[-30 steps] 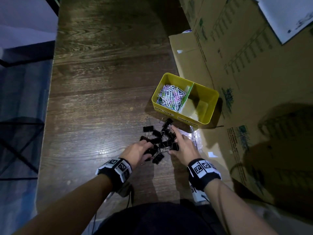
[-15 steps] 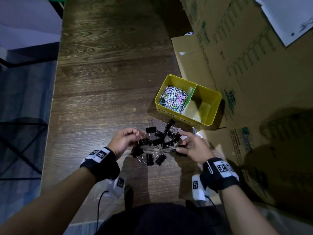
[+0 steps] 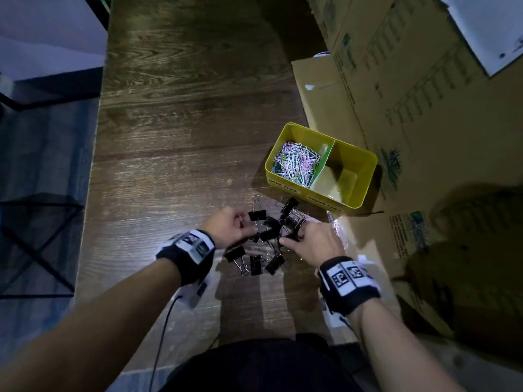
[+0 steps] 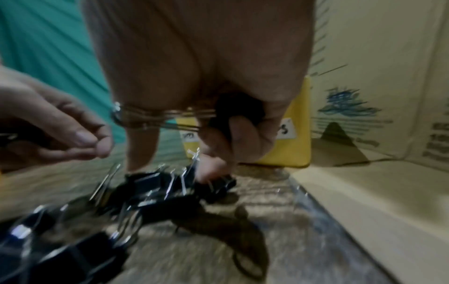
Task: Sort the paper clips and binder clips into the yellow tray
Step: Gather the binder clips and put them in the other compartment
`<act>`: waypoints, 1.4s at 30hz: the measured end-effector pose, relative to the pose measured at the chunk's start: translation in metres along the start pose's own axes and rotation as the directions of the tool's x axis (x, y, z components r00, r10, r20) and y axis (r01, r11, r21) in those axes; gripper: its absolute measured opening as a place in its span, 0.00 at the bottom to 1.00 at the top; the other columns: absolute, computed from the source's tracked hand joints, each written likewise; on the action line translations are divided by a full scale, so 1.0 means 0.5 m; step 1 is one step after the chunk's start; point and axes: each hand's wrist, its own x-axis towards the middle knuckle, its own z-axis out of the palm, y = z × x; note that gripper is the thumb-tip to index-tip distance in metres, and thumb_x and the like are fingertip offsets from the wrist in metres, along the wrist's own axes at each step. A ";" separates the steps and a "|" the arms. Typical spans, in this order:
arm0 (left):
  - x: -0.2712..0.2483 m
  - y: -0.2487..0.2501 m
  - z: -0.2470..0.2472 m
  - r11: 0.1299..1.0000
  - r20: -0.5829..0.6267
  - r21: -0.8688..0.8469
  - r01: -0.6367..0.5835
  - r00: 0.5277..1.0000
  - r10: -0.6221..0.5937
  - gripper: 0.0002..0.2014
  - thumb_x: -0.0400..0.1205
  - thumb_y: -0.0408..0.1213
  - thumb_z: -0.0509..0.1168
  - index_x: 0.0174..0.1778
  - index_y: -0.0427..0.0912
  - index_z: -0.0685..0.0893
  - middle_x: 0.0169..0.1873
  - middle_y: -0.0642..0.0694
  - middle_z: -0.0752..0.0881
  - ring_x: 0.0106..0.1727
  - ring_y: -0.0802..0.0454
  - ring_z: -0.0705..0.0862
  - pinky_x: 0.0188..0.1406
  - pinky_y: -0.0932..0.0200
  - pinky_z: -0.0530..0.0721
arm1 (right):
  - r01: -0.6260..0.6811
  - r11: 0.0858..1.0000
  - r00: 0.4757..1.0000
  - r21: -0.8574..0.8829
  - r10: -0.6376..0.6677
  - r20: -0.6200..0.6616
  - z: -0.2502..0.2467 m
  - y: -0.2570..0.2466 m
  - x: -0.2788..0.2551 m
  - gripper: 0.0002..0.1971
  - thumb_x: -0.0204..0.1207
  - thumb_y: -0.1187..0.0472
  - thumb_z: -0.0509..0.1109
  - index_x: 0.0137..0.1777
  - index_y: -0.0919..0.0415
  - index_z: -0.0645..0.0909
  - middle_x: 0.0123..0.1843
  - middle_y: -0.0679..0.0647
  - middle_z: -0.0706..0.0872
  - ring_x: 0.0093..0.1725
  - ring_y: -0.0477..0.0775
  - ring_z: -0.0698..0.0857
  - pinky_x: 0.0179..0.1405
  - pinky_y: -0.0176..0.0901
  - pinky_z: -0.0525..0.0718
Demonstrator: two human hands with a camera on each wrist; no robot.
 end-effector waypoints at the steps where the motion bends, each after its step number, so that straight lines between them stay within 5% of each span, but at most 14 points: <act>1: 0.002 -0.003 0.008 0.981 0.008 0.195 -0.008 1.000 0.007 0.16 0.72 0.53 0.72 0.48 0.46 0.81 0.36 0.48 0.84 0.36 0.52 0.80 0.35 0.61 0.78 | -0.039 0.999 0.999 -0.030 0.038 -0.012 0.016 -0.006 0.000 0.26 0.70 0.34 0.69 0.43 0.60 0.81 0.40 0.55 0.84 0.41 0.56 0.85 0.40 0.43 0.80; 3: 0.005 -0.009 0.029 0.926 0.018 0.377 -0.020 1.000 0.014 0.23 0.71 0.57 0.71 0.56 0.48 0.79 0.48 0.45 0.86 0.45 0.47 0.84 0.44 0.54 0.84 | -0.104 0.994 0.994 0.026 0.105 -0.027 0.036 -0.017 -0.001 0.22 0.73 0.38 0.70 0.47 0.60 0.80 0.42 0.55 0.82 0.46 0.58 0.84 0.42 0.43 0.79; 6: 0.009 -0.012 0.061 0.893 0.001 0.448 -0.031 0.999 0.035 0.25 0.74 0.53 0.69 0.65 0.48 0.75 0.59 0.43 0.83 0.51 0.44 0.84 0.48 0.50 0.85 | -0.144 0.977 0.986 0.159 0.156 -0.060 0.041 -0.036 -0.007 0.17 0.77 0.48 0.70 0.53 0.62 0.80 0.41 0.54 0.75 0.41 0.55 0.76 0.39 0.40 0.72; 10: 0.014 -0.032 0.080 0.892 -0.034 0.450 -0.034 0.998 0.055 0.23 0.77 0.48 0.67 0.66 0.46 0.74 0.64 0.44 0.78 0.58 0.40 0.82 0.51 0.49 0.82 | -0.198 0.936 0.978 0.290 0.207 0.001 0.050 -0.037 -0.004 0.14 0.75 0.56 0.73 0.56 0.62 0.78 0.41 0.52 0.78 0.38 0.53 0.80 0.29 0.37 0.73; 12: 0.016 -0.047 0.078 0.935 -0.046 0.353 -0.044 0.997 0.064 0.20 0.77 0.45 0.69 0.62 0.45 0.75 0.62 0.45 0.78 0.58 0.41 0.81 0.51 0.50 0.81 | -0.222 0.903 0.973 0.369 0.227 0.031 0.056 -0.028 -0.001 0.17 0.73 0.58 0.75 0.58 0.61 0.76 0.45 0.53 0.82 0.39 0.52 0.83 0.23 0.34 0.72; 15: 0.016 -0.071 0.069 0.979 -0.103 0.195 -0.063 0.991 0.084 0.10 0.74 0.39 0.72 0.43 0.46 0.76 0.47 0.44 0.81 0.49 0.41 0.82 0.46 0.51 0.81 | -0.236 0.864 0.970 0.445 0.233 0.062 0.061 -0.019 -0.002 0.18 0.74 0.62 0.74 0.60 0.60 0.73 0.45 0.53 0.82 0.41 0.53 0.84 0.29 0.35 0.78; 19: 0.015 -0.101 0.061 0.994 -0.122 -0.104 0.021 0.992 -0.034 0.16 0.71 0.36 0.75 0.35 0.53 0.71 0.34 0.46 0.81 0.36 0.46 0.79 0.43 0.49 0.81 | -0.231 0.895 0.972 0.382 0.225 0.061 0.066 -0.003 -0.004 0.07 0.78 0.63 0.70 0.55 0.61 0.79 0.44 0.53 0.80 0.33 0.45 0.77 0.21 0.25 0.68; 22: 0.008 -0.103 0.042 0.907 -0.109 -0.417 0.063 0.987 -0.119 0.17 0.73 0.33 0.74 0.44 0.55 0.73 0.37 0.41 0.84 0.30 0.46 0.79 0.32 0.48 0.82 | -0.229 0.920 0.973 0.317 0.221 0.060 0.074 0.012 -0.005 0.08 0.80 0.60 0.68 0.45 0.65 0.84 0.37 0.53 0.81 0.30 0.46 0.77 0.20 0.28 0.70; 25: 0.008 -0.088 0.021 0.711 0.016 -0.677 0.190 0.970 -0.244 0.15 0.76 0.30 0.70 0.56 0.49 0.77 0.36 0.37 0.83 0.22 0.47 0.77 0.19 0.59 0.75 | -0.184 0.942 0.983 0.282 0.176 0.053 0.080 0.018 -0.015 0.10 0.81 0.56 0.67 0.47 0.63 0.83 0.41 0.54 0.84 0.36 0.51 0.81 0.34 0.35 0.78; 28: 0.011 -0.049 -0.004 0.546 0.125 -0.803 0.240 0.963 -0.239 0.06 0.79 0.28 0.63 0.45 0.42 0.84 0.32 0.40 0.80 0.18 0.54 0.73 0.15 0.67 0.69 | -0.138 0.929 0.989 0.344 0.111 0.097 0.080 0.013 -0.035 0.15 0.75 0.48 0.73 0.52 0.58 0.77 0.40 0.47 0.78 0.37 0.46 0.79 0.31 0.32 0.74; 31: 0.022 0.006 -0.026 0.442 0.133 -0.876 0.195 0.977 -0.168 0.07 0.79 0.28 0.59 0.41 0.39 0.82 0.27 0.45 0.76 0.17 0.55 0.71 0.15 0.67 0.67 | -0.086 0.941 0.990 0.326 0.045 0.131 0.081 0.010 -0.042 0.17 0.71 0.51 0.76 0.53 0.60 0.79 0.35 0.42 0.73 0.33 0.38 0.73 0.25 0.27 0.66; 36: 0.047 0.084 -0.038 0.428 0.094 -0.893 0.138 0.988 -0.121 0.07 0.79 0.28 0.58 0.42 0.38 0.81 0.26 0.44 0.73 0.18 0.53 0.71 0.16 0.67 0.70 | -0.010 0.961 0.994 0.277 -0.019 0.104 0.085 0.036 -0.031 0.12 0.75 0.52 0.73 0.41 0.61 0.80 0.43 0.50 0.79 0.37 0.46 0.77 0.38 0.36 0.75; 39: 0.059 0.104 -0.028 0.449 0.099 -0.881 0.148 0.987 -0.129 0.06 0.80 0.28 0.59 0.43 0.38 0.81 0.28 0.44 0.73 0.19 0.53 0.71 0.17 0.67 0.70 | -0.039 0.912 0.997 0.407 0.008 0.077 0.076 0.063 -0.031 0.13 0.76 0.50 0.71 0.37 0.58 0.77 0.36 0.51 0.81 0.34 0.49 0.79 0.31 0.39 0.74; 42: 0.062 0.110 -0.021 0.416 0.130 -0.891 0.184 0.979 -0.154 0.06 0.79 0.30 0.59 0.41 0.40 0.80 0.30 0.44 0.72 0.19 0.52 0.71 0.18 0.67 0.70 | -0.035 0.829 0.999 0.558 0.016 0.039 0.065 0.106 -0.014 0.15 0.79 0.49 0.67 0.38 0.60 0.79 0.37 0.56 0.84 0.33 0.51 0.80 0.36 0.45 0.78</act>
